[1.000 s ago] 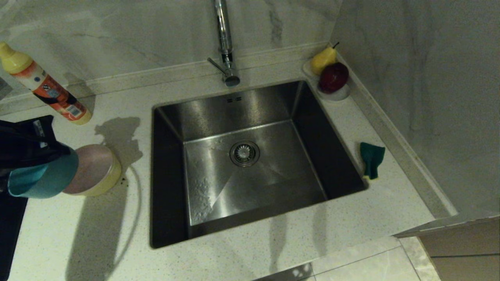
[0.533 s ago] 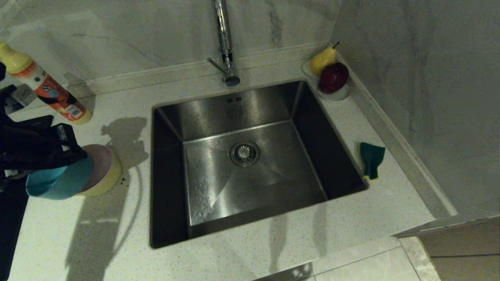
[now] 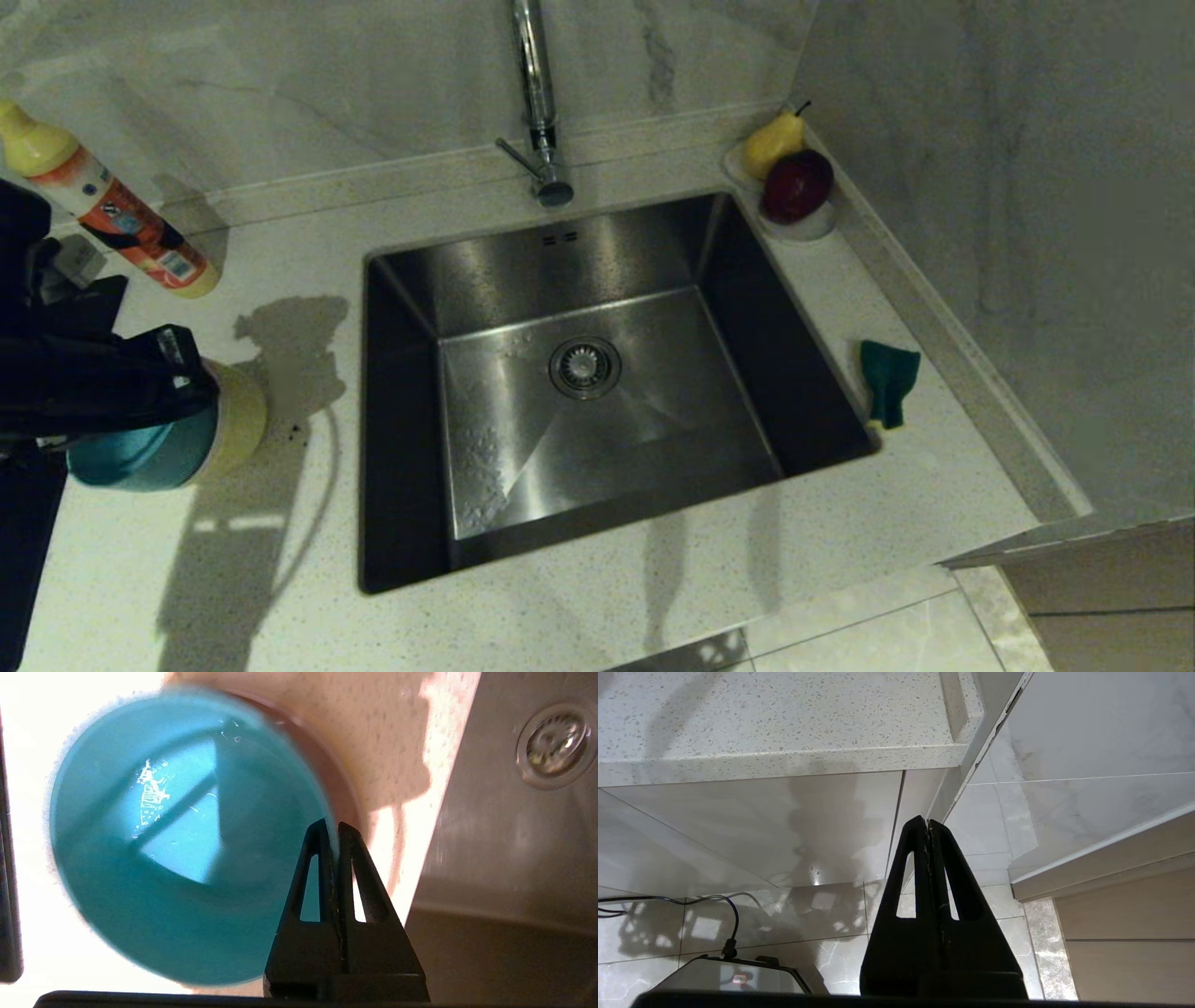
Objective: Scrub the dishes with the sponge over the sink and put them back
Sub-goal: Place the bowl on the bowl
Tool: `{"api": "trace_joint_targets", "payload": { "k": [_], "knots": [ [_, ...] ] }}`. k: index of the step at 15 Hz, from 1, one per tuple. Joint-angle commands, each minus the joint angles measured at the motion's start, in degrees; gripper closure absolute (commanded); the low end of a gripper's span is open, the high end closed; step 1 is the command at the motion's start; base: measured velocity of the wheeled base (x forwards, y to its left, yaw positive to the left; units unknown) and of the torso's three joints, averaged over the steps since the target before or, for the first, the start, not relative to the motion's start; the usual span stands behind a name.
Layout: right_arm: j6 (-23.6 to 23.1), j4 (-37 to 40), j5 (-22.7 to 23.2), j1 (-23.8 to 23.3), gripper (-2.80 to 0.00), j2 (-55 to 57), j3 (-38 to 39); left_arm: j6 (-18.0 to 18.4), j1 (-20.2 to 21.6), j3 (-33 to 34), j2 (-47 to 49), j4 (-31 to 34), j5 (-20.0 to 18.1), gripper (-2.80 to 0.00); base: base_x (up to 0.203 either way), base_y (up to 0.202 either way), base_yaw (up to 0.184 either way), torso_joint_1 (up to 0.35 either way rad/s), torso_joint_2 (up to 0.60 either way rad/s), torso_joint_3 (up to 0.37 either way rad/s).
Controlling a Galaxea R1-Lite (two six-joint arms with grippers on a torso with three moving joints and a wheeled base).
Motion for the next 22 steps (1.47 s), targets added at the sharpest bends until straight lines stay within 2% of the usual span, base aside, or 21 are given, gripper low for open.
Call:
{"api": "trace_joint_targets", "payload": {
  "k": [1, 8, 15, 22],
  "knots": [
    [-0.1, 0.0, 0.1, 0.0, 0.0, 0.0, 0.0, -0.2, 0.1, 0.0, 0.4, -0.3, 0.0, 0.0, 0.0, 0.0, 0.0, 0.0, 0.0, 0.0],
    [-0.1, 0.0, 0.1, 0.0, 0.0, 0.0, 0.0, -2.6, 0.0, -2.1, 0.7, -4.4, -0.1, 0.0, 0.0, 0.0, 0.0, 0.0, 0.0, 0.0],
    [-0.1, 0.0, 0.0, 0.0, 0.0, 0.0, 0.0, -2.1, -0.7, 2.6, 1.4, -4.7, -0.4, 0.0, 0.0, 0.0, 0.0, 0.0, 0.0, 0.0],
    [-0.1, 0.0, 0.1, 0.0, 0.0, 0.0, 0.0, -1.4, -0.6, 2.4, 2.0, -6.4, 0.5, 0.0, 0.0, 0.0, 0.0, 0.0, 0.0, 0.0]
  ]
}}
